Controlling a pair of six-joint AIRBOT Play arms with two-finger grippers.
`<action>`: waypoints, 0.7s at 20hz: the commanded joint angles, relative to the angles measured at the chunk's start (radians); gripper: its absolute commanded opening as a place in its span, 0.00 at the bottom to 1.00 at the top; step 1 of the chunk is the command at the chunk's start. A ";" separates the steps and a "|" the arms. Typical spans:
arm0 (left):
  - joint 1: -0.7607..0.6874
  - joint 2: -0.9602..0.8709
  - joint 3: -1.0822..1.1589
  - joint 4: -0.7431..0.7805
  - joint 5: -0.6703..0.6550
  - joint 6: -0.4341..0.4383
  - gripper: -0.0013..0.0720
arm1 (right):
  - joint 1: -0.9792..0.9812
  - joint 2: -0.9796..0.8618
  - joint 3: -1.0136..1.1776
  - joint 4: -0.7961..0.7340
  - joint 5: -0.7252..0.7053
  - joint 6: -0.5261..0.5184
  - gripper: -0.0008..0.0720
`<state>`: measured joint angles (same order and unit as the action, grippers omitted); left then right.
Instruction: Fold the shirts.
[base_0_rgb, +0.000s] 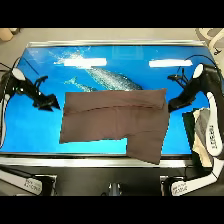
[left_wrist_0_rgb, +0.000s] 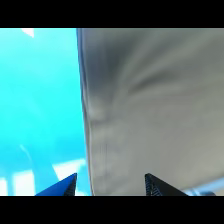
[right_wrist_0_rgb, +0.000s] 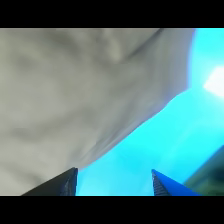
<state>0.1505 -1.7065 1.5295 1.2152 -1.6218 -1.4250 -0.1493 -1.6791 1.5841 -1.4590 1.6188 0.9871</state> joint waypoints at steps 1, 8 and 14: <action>0.018 0.192 -0.378 -0.004 0.102 0.042 0.70 | -0.019 0.165 -0.246 0.035 -0.070 -0.005 0.68; 0.031 0.385 -0.732 -0.073 0.328 0.085 0.70 | -0.019 0.333 -0.442 0.023 -0.145 -0.031 0.68; 0.001 0.384 -0.799 -0.068 0.366 0.063 0.70 | -0.019 0.351 -0.442 -0.013 -0.154 -0.031 0.68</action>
<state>0.1600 -1.3285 0.7712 1.1511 -1.2907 -1.3479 -0.1684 -1.3396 1.1496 -1.4479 1.4719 0.9581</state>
